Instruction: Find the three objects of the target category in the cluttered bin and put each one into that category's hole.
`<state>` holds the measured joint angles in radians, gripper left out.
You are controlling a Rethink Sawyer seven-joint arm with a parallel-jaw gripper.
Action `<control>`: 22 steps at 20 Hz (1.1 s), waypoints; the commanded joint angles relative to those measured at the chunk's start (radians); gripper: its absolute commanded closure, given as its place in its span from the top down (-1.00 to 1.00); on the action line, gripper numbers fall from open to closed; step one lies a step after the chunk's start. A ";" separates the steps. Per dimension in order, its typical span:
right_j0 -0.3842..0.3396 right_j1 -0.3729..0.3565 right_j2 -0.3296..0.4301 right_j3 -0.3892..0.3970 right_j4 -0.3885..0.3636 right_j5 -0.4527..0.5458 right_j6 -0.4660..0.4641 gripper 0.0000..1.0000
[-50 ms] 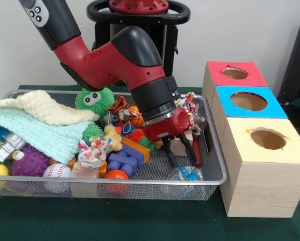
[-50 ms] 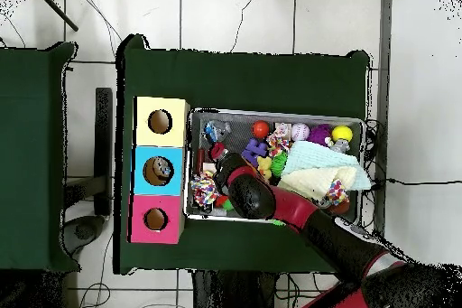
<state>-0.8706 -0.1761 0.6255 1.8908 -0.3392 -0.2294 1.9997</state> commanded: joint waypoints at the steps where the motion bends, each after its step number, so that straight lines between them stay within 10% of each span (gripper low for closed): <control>1: 0.036 -0.041 -0.016 -0.110 -0.008 0.102 0.051 1.00; 10: 0.110 -0.081 -0.130 -0.091 0.080 0.088 0.136 1.00; 22: 0.055 -0.044 -0.044 -0.085 0.067 -0.002 0.173 1.00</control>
<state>-0.7644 -0.2451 0.5501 1.8912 -0.3068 -0.2015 1.9997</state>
